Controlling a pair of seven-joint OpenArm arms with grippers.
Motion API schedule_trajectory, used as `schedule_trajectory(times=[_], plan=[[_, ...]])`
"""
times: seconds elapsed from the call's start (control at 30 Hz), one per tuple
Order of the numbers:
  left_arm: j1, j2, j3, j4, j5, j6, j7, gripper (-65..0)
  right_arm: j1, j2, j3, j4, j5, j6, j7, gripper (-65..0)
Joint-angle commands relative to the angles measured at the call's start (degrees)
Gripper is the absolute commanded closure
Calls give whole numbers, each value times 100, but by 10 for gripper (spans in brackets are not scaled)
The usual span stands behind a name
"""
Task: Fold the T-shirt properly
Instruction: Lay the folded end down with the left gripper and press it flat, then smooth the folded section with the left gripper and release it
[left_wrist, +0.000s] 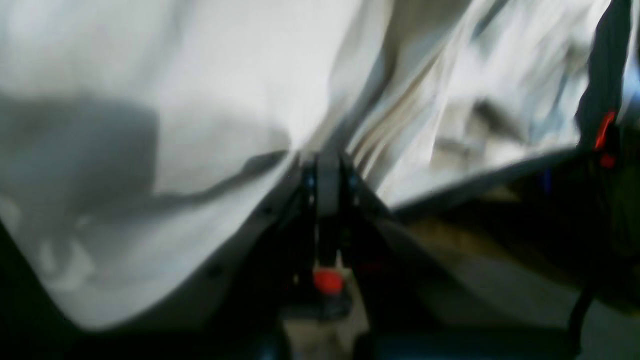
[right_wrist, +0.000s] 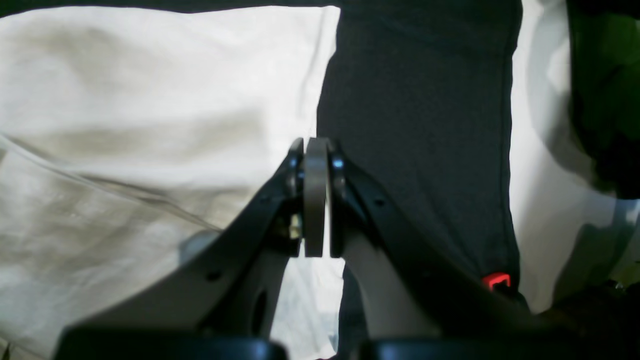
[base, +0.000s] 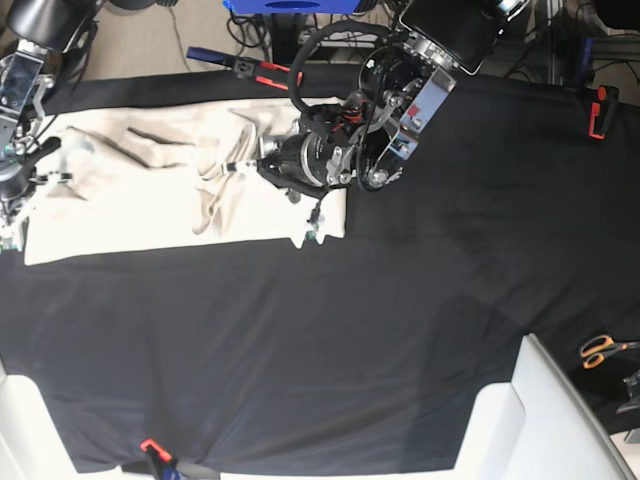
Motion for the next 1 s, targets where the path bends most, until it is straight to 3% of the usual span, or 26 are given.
schedule_trajectory(times=[0.0, 0.2, 0.37, 0.7, 0.83, 0.97], plan=[[-74, 61, -18, 109, -54, 9, 22, 0, 46, 72, 25, 90, 24, -38, 97, -3], [-92, 52, 17, 135, -46, 607, 39, 0, 38, 72, 25, 90, 24, -38, 97, -3], [-92, 52, 25, 91, -46, 695, 48, 0, 38, 72, 33, 90, 24, -38, 97, -3], [-127, 158, 263, -524, -81, 660, 31, 0, 38, 63, 33, 90, 24, -38, 97, -3], [-329, 245, 562, -568, -81, 97, 31, 0, 38, 63, 33, 90, 24, -38, 97, -3], [-522, 342, 579, -902, -72, 53, 13, 0, 38, 63, 42, 90, 24, -38, 97, -3]])
